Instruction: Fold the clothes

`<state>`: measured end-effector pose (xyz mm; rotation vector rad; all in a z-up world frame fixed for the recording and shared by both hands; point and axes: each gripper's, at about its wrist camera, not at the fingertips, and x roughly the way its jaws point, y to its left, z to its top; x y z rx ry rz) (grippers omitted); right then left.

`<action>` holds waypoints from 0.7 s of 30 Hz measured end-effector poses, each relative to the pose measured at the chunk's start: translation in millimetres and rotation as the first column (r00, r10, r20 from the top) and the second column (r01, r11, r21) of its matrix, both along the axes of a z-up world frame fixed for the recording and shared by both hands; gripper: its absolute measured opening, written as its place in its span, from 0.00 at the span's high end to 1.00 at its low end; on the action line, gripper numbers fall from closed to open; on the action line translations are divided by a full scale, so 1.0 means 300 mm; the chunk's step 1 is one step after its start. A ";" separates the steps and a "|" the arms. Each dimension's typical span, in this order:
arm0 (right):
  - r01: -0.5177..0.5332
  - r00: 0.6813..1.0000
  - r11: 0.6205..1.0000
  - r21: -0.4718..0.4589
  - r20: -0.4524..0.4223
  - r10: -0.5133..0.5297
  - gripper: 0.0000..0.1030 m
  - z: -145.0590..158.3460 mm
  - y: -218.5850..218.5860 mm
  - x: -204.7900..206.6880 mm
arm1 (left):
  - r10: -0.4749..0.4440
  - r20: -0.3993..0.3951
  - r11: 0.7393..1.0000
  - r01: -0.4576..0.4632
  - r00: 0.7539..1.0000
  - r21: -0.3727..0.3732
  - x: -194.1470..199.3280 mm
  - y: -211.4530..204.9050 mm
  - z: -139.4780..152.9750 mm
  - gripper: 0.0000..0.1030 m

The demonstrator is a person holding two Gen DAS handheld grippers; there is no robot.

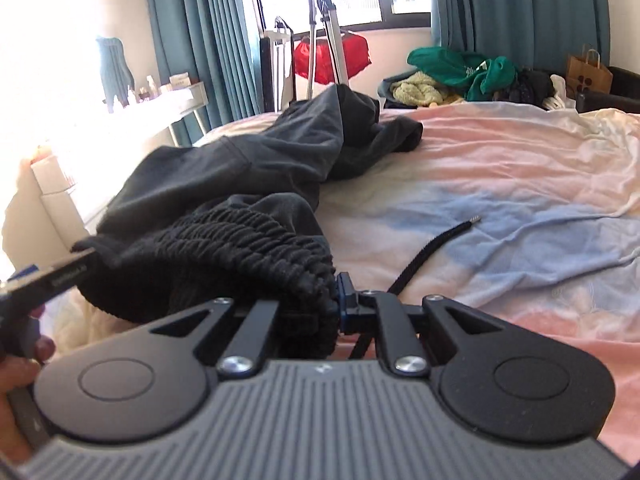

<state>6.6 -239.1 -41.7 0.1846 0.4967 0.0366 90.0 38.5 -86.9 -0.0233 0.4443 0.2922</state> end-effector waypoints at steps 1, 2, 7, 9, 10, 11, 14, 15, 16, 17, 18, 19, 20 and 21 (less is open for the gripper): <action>0.006 1.000 1.000 -0.002 0.025 -0.005 0.89 0.015 0.000 -0.009 | -0.012 -0.036 1.000 0.012 0.999 -0.015 0.019 0.003 -0.020 0.00; 0.011 0.999 1.000 -0.004 0.051 -0.011 0.89 0.030 0.000 -0.019 | -0.022 -0.072 1.000 0.021 0.997 -0.023 0.035 0.004 -0.040 0.00; 0.036 0.992 0.999 0.007 0.123 -0.036 0.90 0.068 -0.011 -0.039 | -0.062 -0.196 0.997 0.069 0.979 0.030 0.076 -0.035 -0.132 0.08; 0.043 0.988 0.999 0.011 0.145 -0.044 0.90 0.075 -0.019 -0.046 | -0.065 -0.176 0.997 0.070 0.982 0.018 0.078 -0.027 -0.137 0.11; 0.044 0.987 0.999 0.005 0.156 -0.044 0.90 0.074 -0.021 -0.049 | -0.062 -0.166 0.998 0.061 0.984 -0.011 0.083 -0.008 -0.129 0.22; 0.045 0.985 0.999 -0.002 0.167 -0.044 0.90 0.074 -0.023 -0.052 | -0.058 -0.157 0.998 0.052 0.986 -0.040 0.088 0.010 -0.120 0.27; 0.068 0.985 0.996 -0.048 0.162 -0.060 0.90 0.044 -0.029 -0.036 | -0.051 -0.148 0.984 0.025 0.988 -0.177 0.105 0.074 -0.101 0.35; 0.079 0.989 0.996 -0.039 0.125 -0.074 0.90 0.021 -0.043 -0.019 | -0.057 -0.142 0.977 0.026 0.988 -0.211 0.109 0.086 -0.094 0.47; 0.085 0.993 0.996 -0.014 0.085 -0.084 0.90 0.001 -0.059 -0.006 | -0.065 -0.134 0.970 0.031 0.989 -0.243 0.111 0.095 -0.085 0.64; 0.069 0.997 0.997 0.019 0.038 -0.070 0.90 -0.016 -0.073 0.007 | -0.078 -0.121 0.963 0.043 0.990 -0.265 0.110 0.095 -0.069 0.74; 0.042 0.999 0.998 0.057 -0.017 -0.041 0.90 -0.033 -0.086 0.022 | -0.078 -0.104 0.962 0.047 0.992 -0.270 0.107 0.094 -0.050 0.84; 0.018 0.999 0.995 0.094 -0.045 -0.014 0.90 -0.043 -0.089 0.023 | -0.066 -0.081 0.963 0.042 0.994 -0.266 0.101 0.096 -0.025 0.85; -0.005 0.998 0.992 0.130 -0.055 0.012 0.90 -0.047 -0.086 0.015 | -0.055 -0.058 0.964 0.038 0.997 -0.263 0.096 0.098 -0.001 0.89; -0.028 0.997 0.986 0.165 -0.064 0.039 0.90 -0.051 -0.082 0.007 | -0.045 -0.033 0.964 0.034 0.998 -0.264 0.094 0.106 0.029 0.91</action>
